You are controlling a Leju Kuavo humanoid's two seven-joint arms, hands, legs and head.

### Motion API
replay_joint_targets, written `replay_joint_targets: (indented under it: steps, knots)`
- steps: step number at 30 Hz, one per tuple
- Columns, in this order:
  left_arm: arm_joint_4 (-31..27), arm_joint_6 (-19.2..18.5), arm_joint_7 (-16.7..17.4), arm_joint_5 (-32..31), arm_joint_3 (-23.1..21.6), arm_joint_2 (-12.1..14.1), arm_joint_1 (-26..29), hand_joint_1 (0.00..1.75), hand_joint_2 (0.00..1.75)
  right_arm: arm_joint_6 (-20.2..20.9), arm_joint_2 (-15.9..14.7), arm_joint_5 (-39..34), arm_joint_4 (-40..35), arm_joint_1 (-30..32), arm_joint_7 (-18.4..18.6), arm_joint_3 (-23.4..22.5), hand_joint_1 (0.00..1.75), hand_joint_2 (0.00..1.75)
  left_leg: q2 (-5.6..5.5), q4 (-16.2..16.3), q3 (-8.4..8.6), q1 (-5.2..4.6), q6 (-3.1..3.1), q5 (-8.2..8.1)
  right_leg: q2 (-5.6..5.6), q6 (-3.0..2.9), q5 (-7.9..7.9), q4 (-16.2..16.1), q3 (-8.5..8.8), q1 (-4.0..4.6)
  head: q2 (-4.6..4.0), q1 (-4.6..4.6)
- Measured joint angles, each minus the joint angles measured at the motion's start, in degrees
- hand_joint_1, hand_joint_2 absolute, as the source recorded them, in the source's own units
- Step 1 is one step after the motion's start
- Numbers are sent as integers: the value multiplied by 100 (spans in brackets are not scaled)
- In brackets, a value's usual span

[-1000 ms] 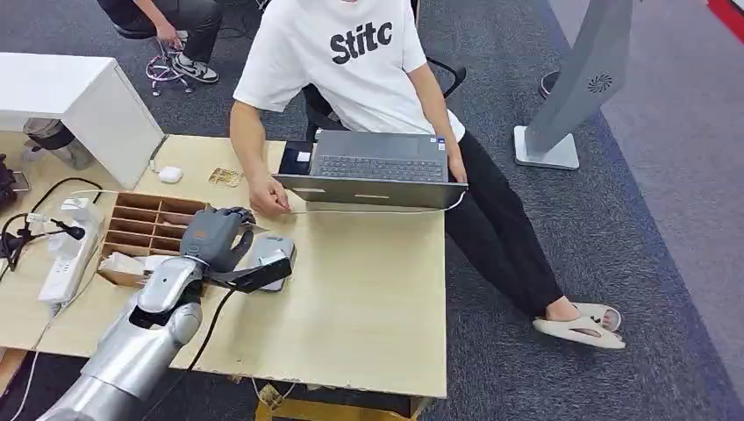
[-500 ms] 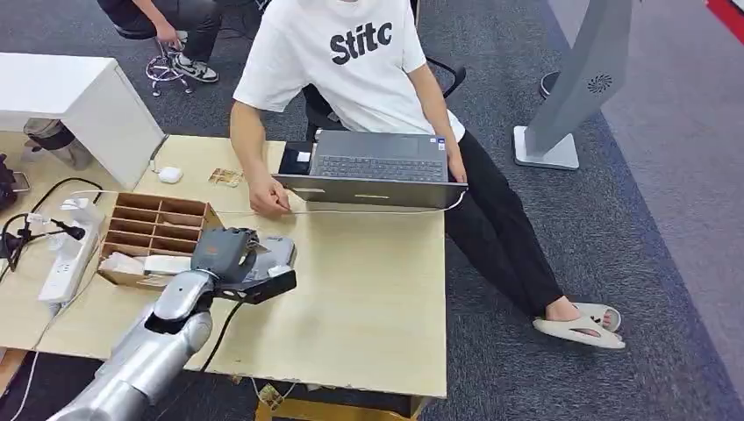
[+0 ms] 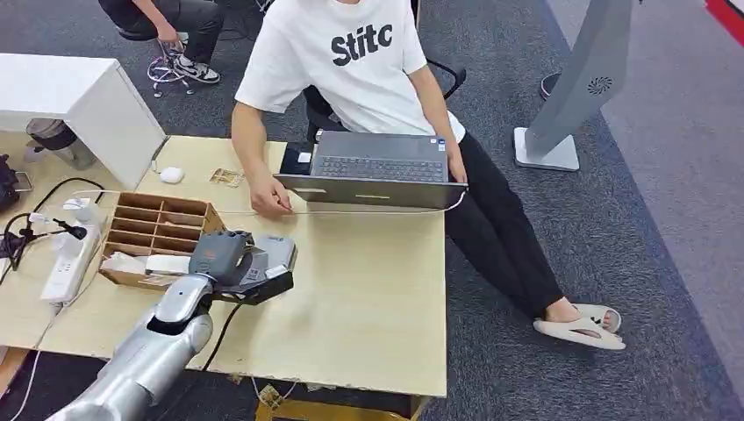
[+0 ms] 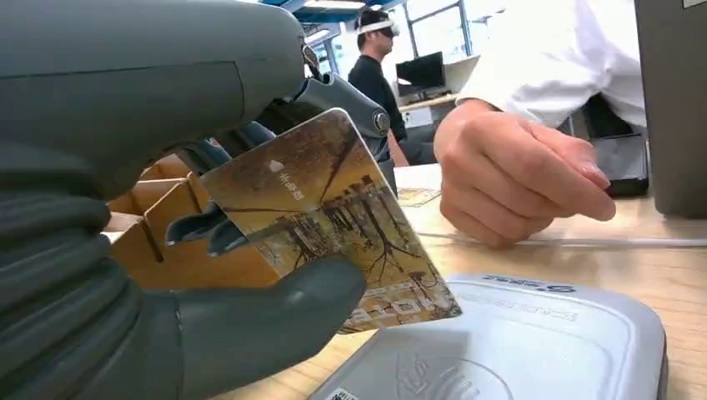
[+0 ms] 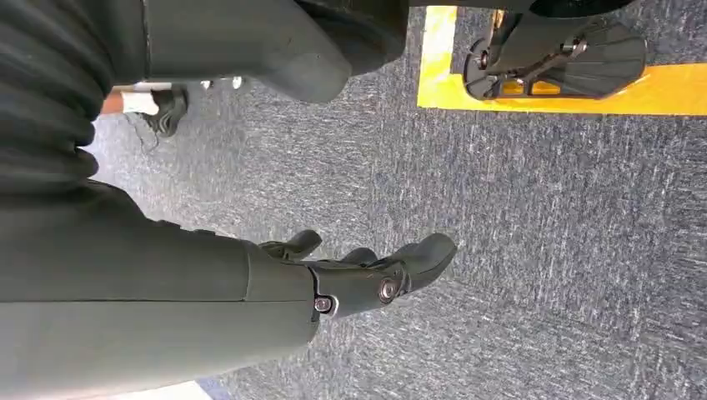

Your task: Pass the card to the sensor for recognition and then transmit it.

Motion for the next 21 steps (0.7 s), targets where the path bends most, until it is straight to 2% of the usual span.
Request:
replay_joint_targets:
  steps: [8,14,21]
  knots:
    - [-29,310,-122,18,4,-6,-7,175,175,-2,0,-11,0,1,-2,2,0,175,-3,0,7,1,-5,6,-2,0,1,0,8,0,0,2]
    - [-619,612,-184,230,230,151,-51,175,175,-42,0,-44,0,9,-31,2,0,175,0,0,6,2,-5,6,1,0,2,1,4,1,0,2]
    - [-1191,896,-243,252,706,398,-445,175,175,-61,0,-4,0,4,0,26,0,175,-1,0,6,4,-6,7,0,-1,2,2,4,3,0,0]
